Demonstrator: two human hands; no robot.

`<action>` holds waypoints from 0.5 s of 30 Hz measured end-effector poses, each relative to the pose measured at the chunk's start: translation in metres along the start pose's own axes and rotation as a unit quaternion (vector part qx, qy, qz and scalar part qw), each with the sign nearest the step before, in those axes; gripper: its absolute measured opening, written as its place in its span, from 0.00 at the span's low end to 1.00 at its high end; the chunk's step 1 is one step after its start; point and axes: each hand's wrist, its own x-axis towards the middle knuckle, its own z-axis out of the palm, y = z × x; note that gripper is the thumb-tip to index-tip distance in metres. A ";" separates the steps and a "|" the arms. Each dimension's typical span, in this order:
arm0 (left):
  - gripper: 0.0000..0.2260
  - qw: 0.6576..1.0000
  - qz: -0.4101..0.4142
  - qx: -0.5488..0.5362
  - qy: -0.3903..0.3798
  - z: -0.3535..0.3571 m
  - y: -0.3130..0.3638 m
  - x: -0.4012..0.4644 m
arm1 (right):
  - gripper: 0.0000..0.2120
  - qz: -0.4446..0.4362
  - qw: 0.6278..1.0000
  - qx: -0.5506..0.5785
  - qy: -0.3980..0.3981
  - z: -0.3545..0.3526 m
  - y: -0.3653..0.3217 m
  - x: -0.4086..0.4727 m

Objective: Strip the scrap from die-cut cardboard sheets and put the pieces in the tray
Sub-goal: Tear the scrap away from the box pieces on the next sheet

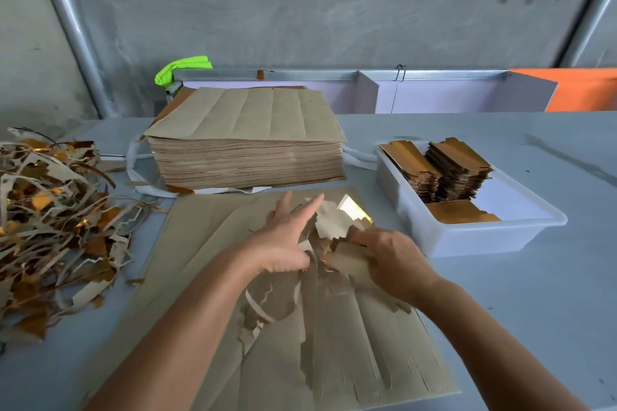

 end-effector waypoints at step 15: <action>0.41 0.970 -0.198 -0.082 0.117 0.017 0.005 0.085 | 0.19 -0.090 0.990 -0.085 0.061 0.018 -0.010 -0.013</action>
